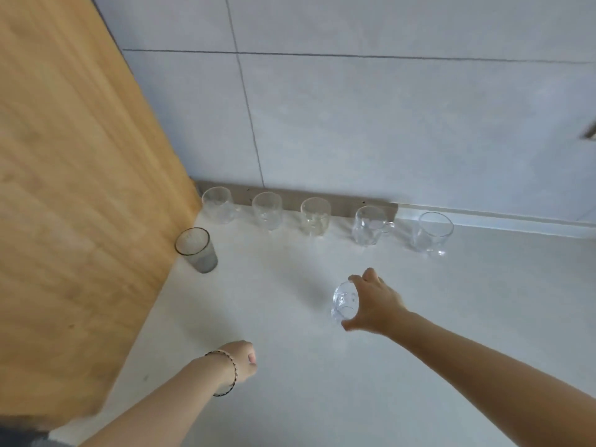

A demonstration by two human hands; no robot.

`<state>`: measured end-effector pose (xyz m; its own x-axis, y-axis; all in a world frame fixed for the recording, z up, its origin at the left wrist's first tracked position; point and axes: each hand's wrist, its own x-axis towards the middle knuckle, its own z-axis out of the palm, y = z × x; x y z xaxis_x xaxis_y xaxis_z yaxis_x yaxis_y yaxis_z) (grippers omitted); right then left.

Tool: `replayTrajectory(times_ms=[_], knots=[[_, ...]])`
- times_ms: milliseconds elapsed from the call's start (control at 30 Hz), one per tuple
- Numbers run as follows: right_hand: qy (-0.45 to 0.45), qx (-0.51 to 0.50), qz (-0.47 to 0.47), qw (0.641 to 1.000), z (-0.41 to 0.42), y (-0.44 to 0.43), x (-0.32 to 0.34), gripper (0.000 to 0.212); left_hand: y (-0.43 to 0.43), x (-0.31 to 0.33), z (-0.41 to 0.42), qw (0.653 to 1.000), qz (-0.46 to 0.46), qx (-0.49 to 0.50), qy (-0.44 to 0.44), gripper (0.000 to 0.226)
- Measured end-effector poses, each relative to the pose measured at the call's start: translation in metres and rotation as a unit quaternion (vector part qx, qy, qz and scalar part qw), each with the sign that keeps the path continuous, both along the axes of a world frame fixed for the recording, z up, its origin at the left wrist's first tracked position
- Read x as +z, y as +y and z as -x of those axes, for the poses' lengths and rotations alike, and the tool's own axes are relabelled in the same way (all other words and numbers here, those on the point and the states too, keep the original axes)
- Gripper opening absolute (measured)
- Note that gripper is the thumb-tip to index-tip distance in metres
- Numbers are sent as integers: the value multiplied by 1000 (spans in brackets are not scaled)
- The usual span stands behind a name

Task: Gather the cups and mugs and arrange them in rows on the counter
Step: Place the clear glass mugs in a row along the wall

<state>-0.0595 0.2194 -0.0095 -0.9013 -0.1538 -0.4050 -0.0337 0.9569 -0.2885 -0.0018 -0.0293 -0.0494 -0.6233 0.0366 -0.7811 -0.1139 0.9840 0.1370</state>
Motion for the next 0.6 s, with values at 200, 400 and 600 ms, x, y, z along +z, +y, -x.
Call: replayTrajectory(times_ms=[200,400,600], knots=[[-8,12,11,1000,34,-127,-9,90,-103,-14,-1,998,-1,60,4,41],[27,-3,3,1000,82,-203,-16,82,-143,-24,17,997,-28,69,23,41],[33,-39,-15,999,110,-232,-25,82,-160,-32,31,995,-42,85,26,40]])
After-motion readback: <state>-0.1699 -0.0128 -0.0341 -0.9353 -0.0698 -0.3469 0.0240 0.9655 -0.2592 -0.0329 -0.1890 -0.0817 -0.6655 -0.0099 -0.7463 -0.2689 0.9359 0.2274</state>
